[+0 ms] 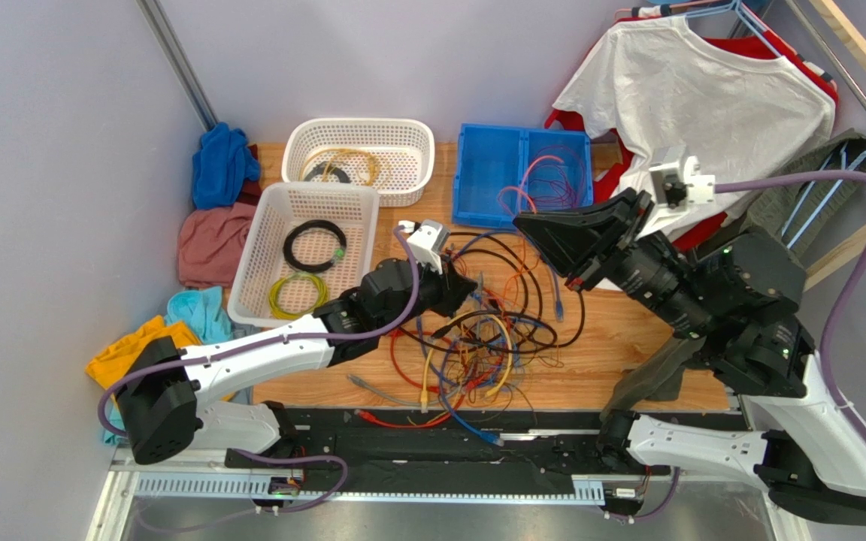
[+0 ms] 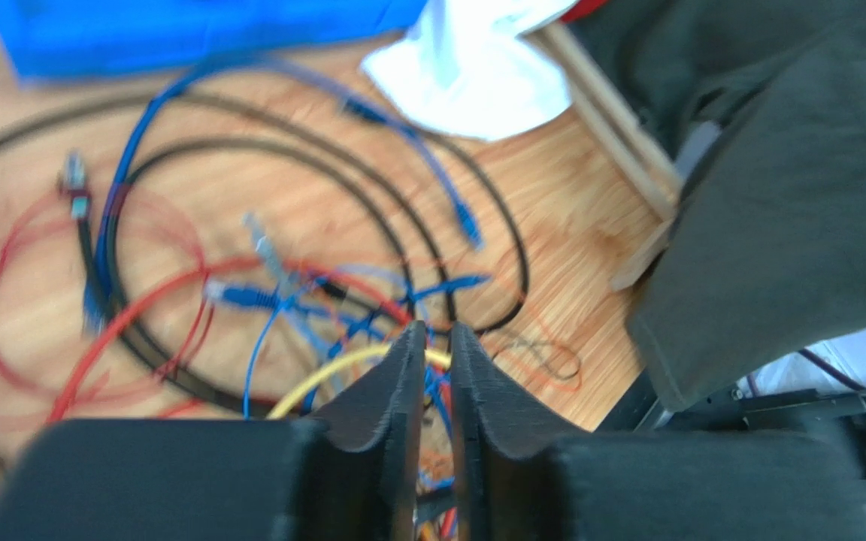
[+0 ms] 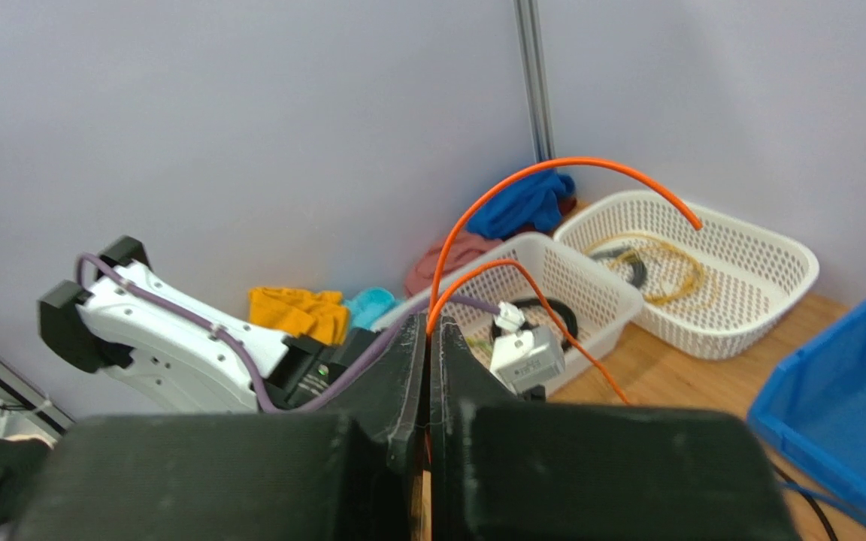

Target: Untangle the cables

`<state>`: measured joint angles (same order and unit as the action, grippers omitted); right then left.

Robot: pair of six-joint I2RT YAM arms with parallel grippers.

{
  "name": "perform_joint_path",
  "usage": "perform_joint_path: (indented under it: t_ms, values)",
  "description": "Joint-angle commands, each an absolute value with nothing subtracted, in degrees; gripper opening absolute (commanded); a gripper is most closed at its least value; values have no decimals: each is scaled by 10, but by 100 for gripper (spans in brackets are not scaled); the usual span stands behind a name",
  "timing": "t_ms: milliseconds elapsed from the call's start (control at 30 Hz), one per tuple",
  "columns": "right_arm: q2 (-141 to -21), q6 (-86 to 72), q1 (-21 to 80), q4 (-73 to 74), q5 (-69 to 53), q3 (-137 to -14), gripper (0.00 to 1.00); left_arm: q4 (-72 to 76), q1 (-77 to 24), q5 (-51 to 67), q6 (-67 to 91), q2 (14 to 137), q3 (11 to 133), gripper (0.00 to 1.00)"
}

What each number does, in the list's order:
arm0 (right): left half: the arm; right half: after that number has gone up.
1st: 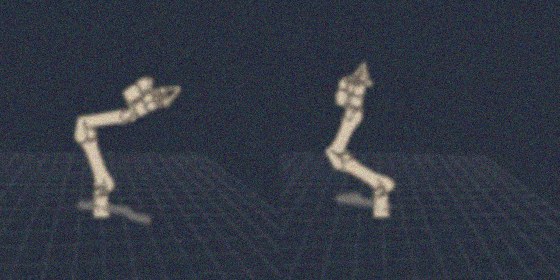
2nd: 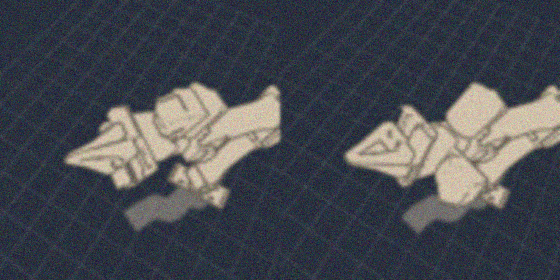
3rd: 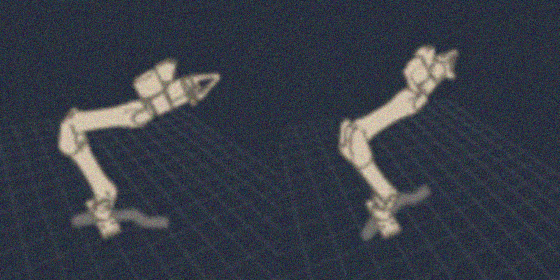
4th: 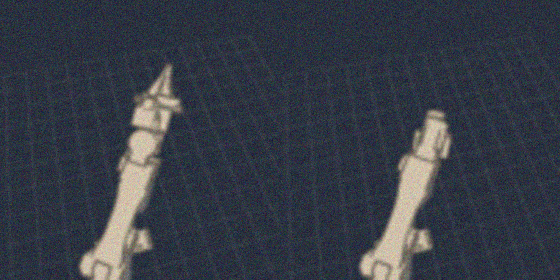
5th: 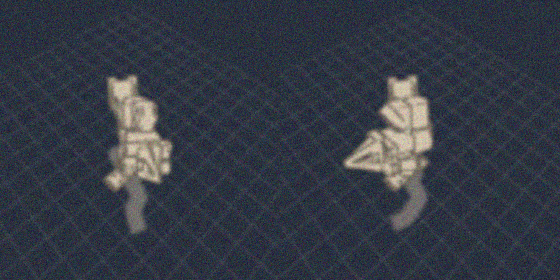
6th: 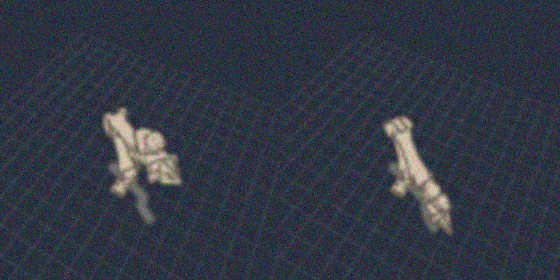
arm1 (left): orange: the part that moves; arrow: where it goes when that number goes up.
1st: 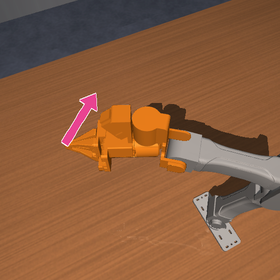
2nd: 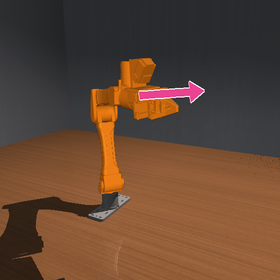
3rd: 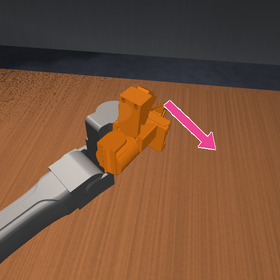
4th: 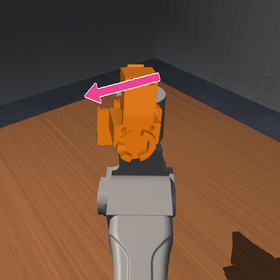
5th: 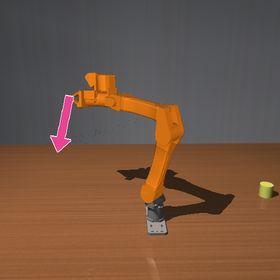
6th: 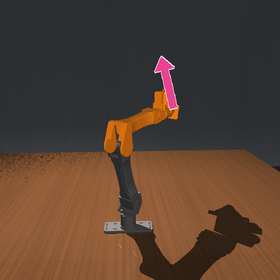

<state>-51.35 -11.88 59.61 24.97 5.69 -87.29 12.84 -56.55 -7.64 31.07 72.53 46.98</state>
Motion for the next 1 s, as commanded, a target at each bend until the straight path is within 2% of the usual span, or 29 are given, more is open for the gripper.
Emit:
perform_joint_path:
  t_ms: [0,100,233,333,433,500,567,633,767,800,900,967]
  values:
    - [-515,-112,600,233,90,-830,0,71,-553,-85,356,717,449,41]
    - [-512,-112,600,231,100,-819,0,123,-549,-49,384,693,394,54]
    - [-505,-118,599,221,122,-800,0,221,-550,-11,420,655,316,58]
    - [-503,-127,599,209,143,-782,0,258,-550,-45,434,620,266,57]
    - [-502,-132,599,207,162,-770,0,204,-549,-151,447,565,246,57]
    - [-499,-131,599,201,166,-763,0,107,-549,-247,453,537,260,57]
    - [-498,-133,599,203,174,-756,0,27,-548,-289,447,503,274,57]
    - [-499,-133,600,202,179,-748,0,18,-547,-300,421,465,278,57]
    - [-507,-140,599,188,183,-733,0,182,-547,-201,373,419,230,57]
    - [-512,-142,599,186,182,-730,0,220,-547,-137,365,422,213,57]
    - [-523,-151,599,178,174,-725,0,311,-550,-15,336,470,220,58]
    - [-528,-154,599,177,171,-726,0,378,-566,27,317,519,220,60]
